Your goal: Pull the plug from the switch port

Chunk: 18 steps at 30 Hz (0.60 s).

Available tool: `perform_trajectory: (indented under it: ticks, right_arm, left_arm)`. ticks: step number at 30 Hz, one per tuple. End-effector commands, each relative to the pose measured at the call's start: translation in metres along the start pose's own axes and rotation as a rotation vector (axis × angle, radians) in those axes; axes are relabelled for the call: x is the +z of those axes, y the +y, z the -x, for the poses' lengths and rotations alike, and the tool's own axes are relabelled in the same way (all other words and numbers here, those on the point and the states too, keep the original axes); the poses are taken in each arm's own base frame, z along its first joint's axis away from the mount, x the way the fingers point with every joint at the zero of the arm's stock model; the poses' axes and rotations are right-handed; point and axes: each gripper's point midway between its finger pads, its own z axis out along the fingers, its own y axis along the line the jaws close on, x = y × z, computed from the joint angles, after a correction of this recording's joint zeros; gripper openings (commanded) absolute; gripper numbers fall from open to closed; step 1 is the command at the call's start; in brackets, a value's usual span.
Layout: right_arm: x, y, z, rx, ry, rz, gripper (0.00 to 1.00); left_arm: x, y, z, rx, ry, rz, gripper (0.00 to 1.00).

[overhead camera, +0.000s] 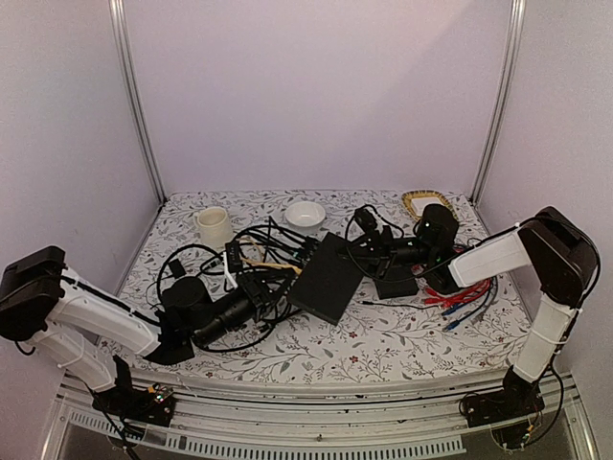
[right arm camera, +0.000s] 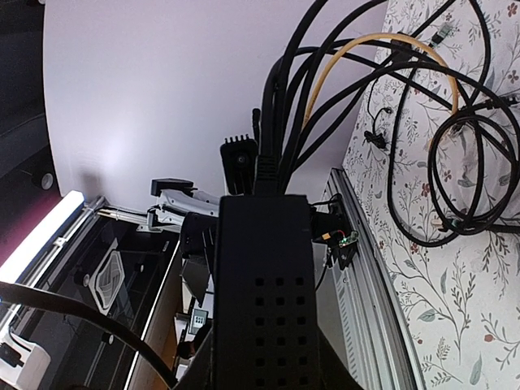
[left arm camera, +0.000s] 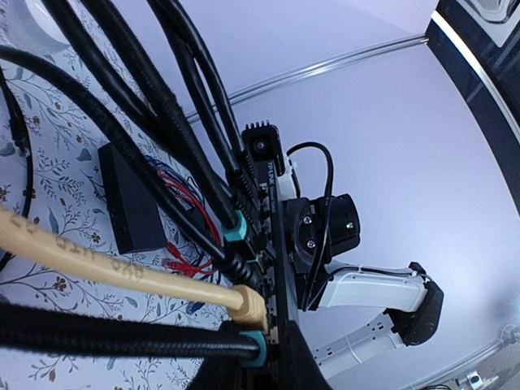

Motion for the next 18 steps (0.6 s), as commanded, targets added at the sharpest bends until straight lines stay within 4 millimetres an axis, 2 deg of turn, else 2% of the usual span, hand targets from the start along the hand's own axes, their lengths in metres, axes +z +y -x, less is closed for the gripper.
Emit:
perform_trajectory:
  ticks: [1, 18]
  right_arm:
    - [-0.046, 0.038, 0.055, -0.150, -0.164, 0.060, 0.02]
    - [-0.053, 0.031, 0.066, -0.135, -0.181, 0.060, 0.01]
  left_arm:
    - [-0.033, 0.050, 0.064, 0.089, -0.306, 0.208, 0.00]
    - [-0.043, 0.057, 0.070, 0.089, -0.316, 0.205, 0.00]
